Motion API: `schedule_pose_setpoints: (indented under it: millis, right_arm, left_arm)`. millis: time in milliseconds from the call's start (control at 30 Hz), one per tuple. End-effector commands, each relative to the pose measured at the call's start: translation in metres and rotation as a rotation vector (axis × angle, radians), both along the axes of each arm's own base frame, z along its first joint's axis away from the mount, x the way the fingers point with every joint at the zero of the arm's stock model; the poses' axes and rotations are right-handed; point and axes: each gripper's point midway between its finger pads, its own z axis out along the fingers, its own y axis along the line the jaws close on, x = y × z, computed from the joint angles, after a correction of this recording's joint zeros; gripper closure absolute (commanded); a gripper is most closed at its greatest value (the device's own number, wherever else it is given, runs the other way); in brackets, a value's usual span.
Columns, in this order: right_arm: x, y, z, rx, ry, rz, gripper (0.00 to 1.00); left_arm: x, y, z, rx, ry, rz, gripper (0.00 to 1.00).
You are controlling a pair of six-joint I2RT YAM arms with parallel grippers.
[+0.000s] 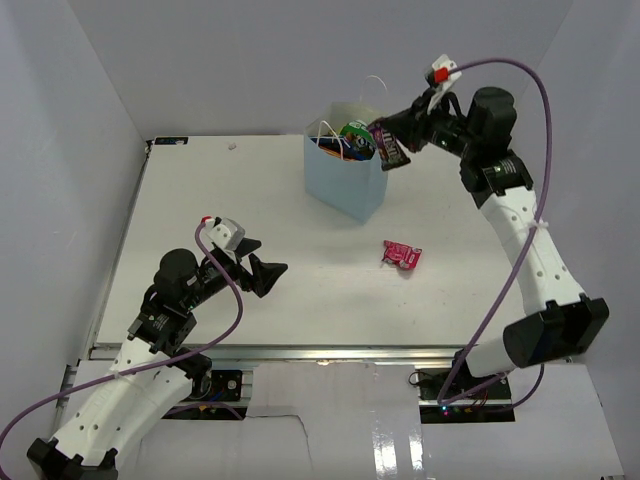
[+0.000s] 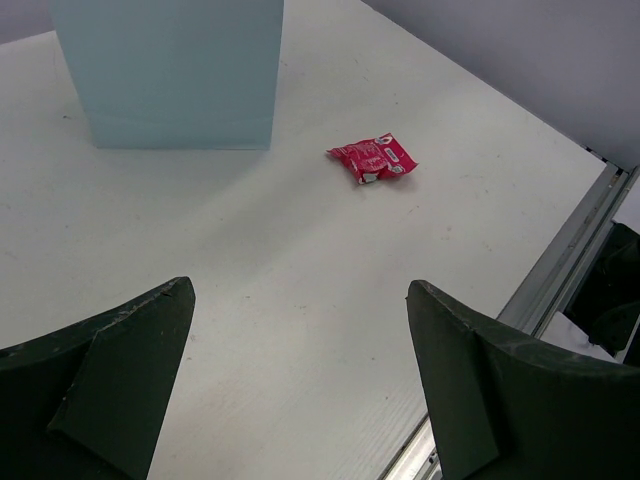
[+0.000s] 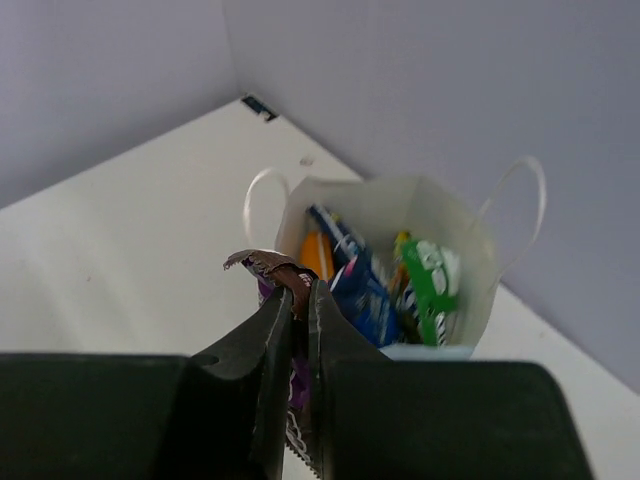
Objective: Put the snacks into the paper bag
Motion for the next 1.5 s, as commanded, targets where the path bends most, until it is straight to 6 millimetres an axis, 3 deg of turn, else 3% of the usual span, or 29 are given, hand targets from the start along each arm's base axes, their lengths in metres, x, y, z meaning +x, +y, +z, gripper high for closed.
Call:
schedule_pose_setpoints:
  millis: [0,133,167,233,333,433,500,667,767,833,900,967,1067,1200,1267,1367,1400,1433,1467]
  right_arm:
    - [0.05,0.01,0.035,0.077,-0.06,-0.065,0.92]
    - [0.088,0.036,0.054,0.112,-0.124,-0.052,0.92]
    - [0.103,0.043,0.043,0.101,-0.121,-0.057,0.92]
    - [0.11,0.054,0.051,0.106,-0.175,-0.048,0.92]
    - [0.129,0.067,0.017,0.065,-0.147,-0.031,0.92]
    - [0.133,0.068,-0.017,0.023,-0.099,-0.026,0.92]
    - [0.128,0.068,-0.027,0.006,-0.087,-0.009,0.92]
    - [0.104,0.067,-0.032,-0.028,-0.115,0.059,0.92]
    - [0.106,0.062,-0.043,-0.047,-0.088,0.033,0.92]
    - [0.109,0.059,-0.058,-0.066,-0.041,0.011,0.87]
    - [0.111,0.054,-0.071,-0.091,-0.016,-0.016,0.66]
    - [0.105,0.052,-0.068,-0.094,-0.015,-0.008,0.52]
    - [0.09,0.044,-0.044,-0.081,-0.034,-0.013,0.37]
    - [0.059,0.026,-0.005,-0.047,-0.064,-0.022,0.33]
    - [0.051,0.01,-0.005,-0.037,-0.042,-0.061,0.34]
    - [0.03,-0.012,-0.04,-0.066,0.042,-0.103,0.35]
    - [0.018,-0.019,-0.07,-0.118,0.069,-0.104,0.34]
    - [0.012,-0.024,-0.086,-0.154,0.08,-0.102,0.32]
    - [0.004,-0.031,-0.107,-0.2,0.102,-0.091,0.2]
  left_arm:
    - [0.0,0.001,0.0,0.002,-0.015,-0.002,0.02]
    - [0.001,0.002,-0.001,0.004,-0.012,0.001,0.02]
    - [0.001,0.002,-0.002,0.005,-0.012,0.001,0.02]
    - [0.002,0.002,-0.003,0.007,-0.008,0.001,0.02]
    - [0.003,0.001,-0.005,0.011,0.0,0.001,0.02]
    - [0.003,0.001,-0.005,0.01,-0.001,-0.001,0.02]
    - [0.003,0.001,-0.005,0.01,0.0,-0.004,0.02]
    - [0.002,0.001,-0.003,0.006,-0.004,-0.013,0.02]
    - [0.001,0.001,-0.002,0.003,-0.008,-0.016,0.02]
    - [0.001,0.002,-0.001,0.0,-0.011,-0.016,0.02]
    - [0.0,0.001,-0.001,-0.002,-0.012,-0.019,0.02]
    - [0.0,0.001,-0.001,-0.001,-0.012,-0.023,0.02]
    - [-0.001,0.001,0.0,-0.004,-0.015,-0.023,0.02]
    - [-0.002,0.001,0.001,-0.008,-0.019,-0.026,0.02]
    - [-0.003,0.001,0.002,-0.011,-0.022,-0.026,0.02]
    - [-0.004,0.002,0.004,-0.013,-0.03,-0.028,0.02]
    - [-0.005,0.001,0.005,-0.014,-0.032,-0.031,0.02]
    - [-0.005,0.001,0.005,-0.014,-0.032,-0.031,0.02]
    - [-0.005,0.001,0.005,-0.016,-0.033,-0.032,0.02]
